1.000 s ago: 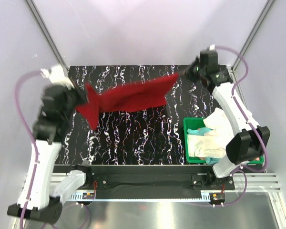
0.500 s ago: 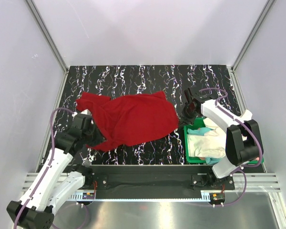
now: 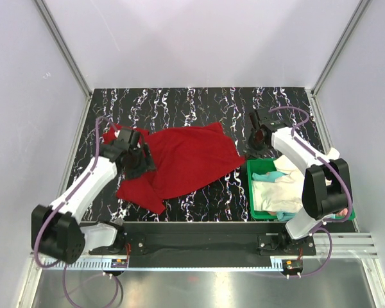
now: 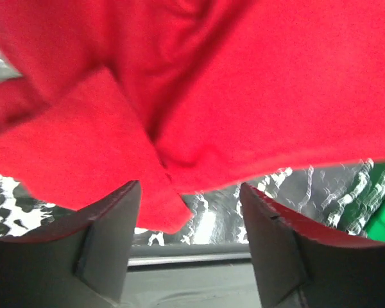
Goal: Fold and stack the t-shirts
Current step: Flatten the tshirt out
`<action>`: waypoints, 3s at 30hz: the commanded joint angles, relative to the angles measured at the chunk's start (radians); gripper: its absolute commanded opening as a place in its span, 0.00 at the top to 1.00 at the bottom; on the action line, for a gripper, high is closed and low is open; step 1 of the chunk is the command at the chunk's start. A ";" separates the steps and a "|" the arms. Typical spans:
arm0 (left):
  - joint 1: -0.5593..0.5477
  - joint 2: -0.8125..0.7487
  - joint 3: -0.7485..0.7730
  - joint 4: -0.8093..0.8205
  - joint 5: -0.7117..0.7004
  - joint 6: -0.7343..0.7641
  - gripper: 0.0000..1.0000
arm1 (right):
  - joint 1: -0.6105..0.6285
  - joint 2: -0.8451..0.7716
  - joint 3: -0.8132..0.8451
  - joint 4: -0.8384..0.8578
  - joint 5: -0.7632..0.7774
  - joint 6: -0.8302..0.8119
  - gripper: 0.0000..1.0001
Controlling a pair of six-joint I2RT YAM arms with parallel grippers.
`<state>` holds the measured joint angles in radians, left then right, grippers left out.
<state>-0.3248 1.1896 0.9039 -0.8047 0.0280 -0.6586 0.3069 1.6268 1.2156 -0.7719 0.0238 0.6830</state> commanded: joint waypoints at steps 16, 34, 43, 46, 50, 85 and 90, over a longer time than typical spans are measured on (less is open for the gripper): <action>0.133 0.346 0.118 0.064 -0.053 0.191 0.62 | -0.061 -0.001 -0.031 0.048 -0.012 -0.022 1.00; 0.133 0.415 0.125 0.085 -0.115 0.229 0.61 | -0.065 -0.004 -0.033 0.062 -0.019 -0.016 1.00; 0.133 0.309 0.047 0.101 -0.149 0.228 0.57 | -0.065 -0.005 -0.036 0.062 -0.050 -0.016 1.00; 0.136 0.320 0.043 0.105 -0.142 0.226 0.58 | -0.065 -0.002 -0.036 0.063 -0.061 -0.011 1.00; 0.136 0.337 0.038 0.093 -0.146 0.208 0.59 | -0.065 -0.002 -0.036 0.062 -0.064 -0.013 1.00; 0.138 0.291 -0.033 0.159 0.004 0.245 0.66 | -0.065 0.013 -0.044 0.085 -0.091 -0.010 1.00; 0.135 0.265 -0.077 0.176 0.052 0.240 0.62 | -0.063 0.013 -0.048 0.091 -0.094 -0.003 1.00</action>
<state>-0.1875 1.4864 0.8494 -0.6552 0.0193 -0.4084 0.2478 1.6375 1.1595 -0.7013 -0.0555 0.6754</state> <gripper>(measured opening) 0.377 0.011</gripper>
